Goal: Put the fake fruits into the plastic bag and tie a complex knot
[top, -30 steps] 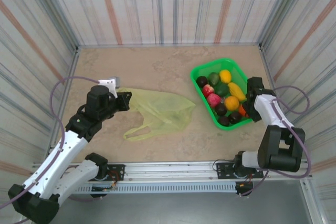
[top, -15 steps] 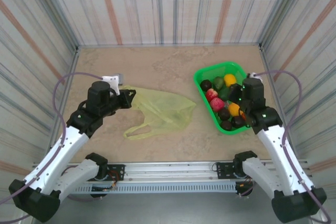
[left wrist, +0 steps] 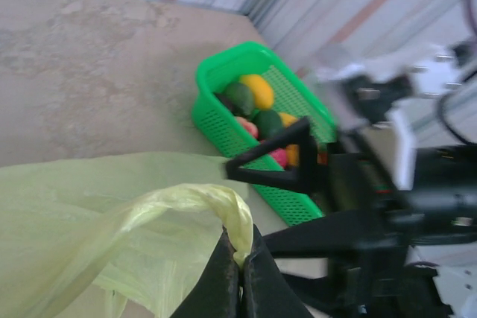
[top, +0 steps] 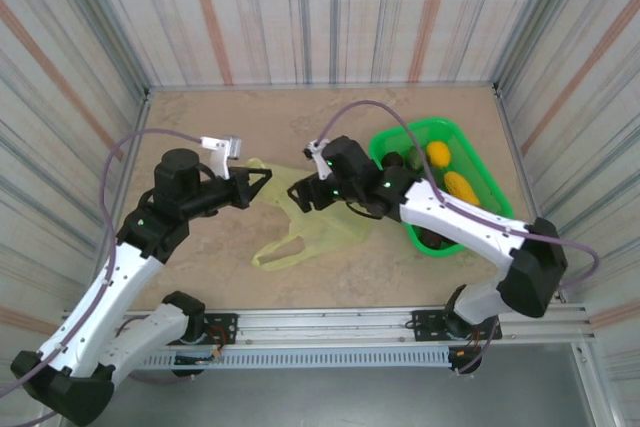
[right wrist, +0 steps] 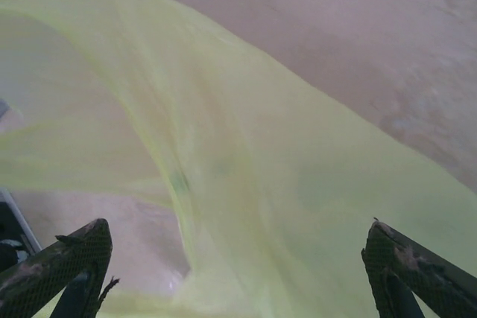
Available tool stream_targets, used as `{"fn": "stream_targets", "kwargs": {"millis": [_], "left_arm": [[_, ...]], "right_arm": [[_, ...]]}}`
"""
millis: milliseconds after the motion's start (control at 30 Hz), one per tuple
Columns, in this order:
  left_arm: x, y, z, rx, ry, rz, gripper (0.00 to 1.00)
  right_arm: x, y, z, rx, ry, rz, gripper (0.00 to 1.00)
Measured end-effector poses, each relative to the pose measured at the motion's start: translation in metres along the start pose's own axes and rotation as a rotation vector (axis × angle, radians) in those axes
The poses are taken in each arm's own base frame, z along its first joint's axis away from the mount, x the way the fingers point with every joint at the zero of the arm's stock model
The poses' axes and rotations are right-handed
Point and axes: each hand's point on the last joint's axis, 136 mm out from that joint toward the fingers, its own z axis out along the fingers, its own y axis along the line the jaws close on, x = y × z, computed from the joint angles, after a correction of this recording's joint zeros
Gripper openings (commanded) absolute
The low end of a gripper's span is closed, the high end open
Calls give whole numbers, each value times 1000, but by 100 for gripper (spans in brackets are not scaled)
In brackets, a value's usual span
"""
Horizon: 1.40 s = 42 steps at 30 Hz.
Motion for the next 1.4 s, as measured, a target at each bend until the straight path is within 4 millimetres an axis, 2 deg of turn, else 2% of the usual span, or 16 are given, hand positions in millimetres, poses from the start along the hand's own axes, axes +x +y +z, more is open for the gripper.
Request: {"fn": "stream_targets", "kwargs": {"millis": [133, 267, 333, 400, 467, 500, 633, 733, 833, 933, 1033, 1100, 1167, 1267, 1400], "left_arm": [[-7, -21, -12, 81, -24, 46, 0], [-7, -36, -18, 149, -27, 82, 0], [-6, -42, -20, 177, -23, 102, 0], [-5, -46, -22, 200, -18, 121, 0], [-5, -51, -26, 217, -18, 148, 0], [-6, -54, -29, 224, -23, 166, 0], [-9, -56, -40, 192, -39, 231, 0], [-10, -42, -46, 85, -48, 254, 0], [-5, -22, -49, -29, -35, 259, 0], [-2, -11, -49, -84, -21, 260, 0], [-3, -8, -46, -93, -16, 260, 0], [-4, -10, -42, -83, -4, 255, 0], [-8, -14, -38, -60, 3, 245, 0], [-21, -25, -30, -16, 3, 229, 0], [-32, -27, -20, -2, 9, 190, 0]], "right_arm": [[-12, 14, 26, -25, 6, -35, 92], [-17, 16, 47, -23, 18, -57, 90], [-14, 12, 56, -7, 30, -70, 85], [-9, 2, 63, 36, 44, -81, 73], [-7, -12, 66, 85, 55, -77, 62], [-9, -26, 66, 116, 55, -64, 57], [-16, -97, 54, 237, 29, 33, 56], [-23, -144, 34, 306, -1, 108, 56], [-36, -163, 16, 322, -44, 144, 55], [-47, -163, 6, 294, -78, 155, 54], [-52, -152, 7, 231, -80, 151, 57], [-56, -140, 10, 184, -76, 140, 64], [-62, -125, 14, 140, -78, 121, 76], [-63, -102, 20, 80, -68, 83, 85], [-61, -86, 20, 31, -62, 71, 85]]}}
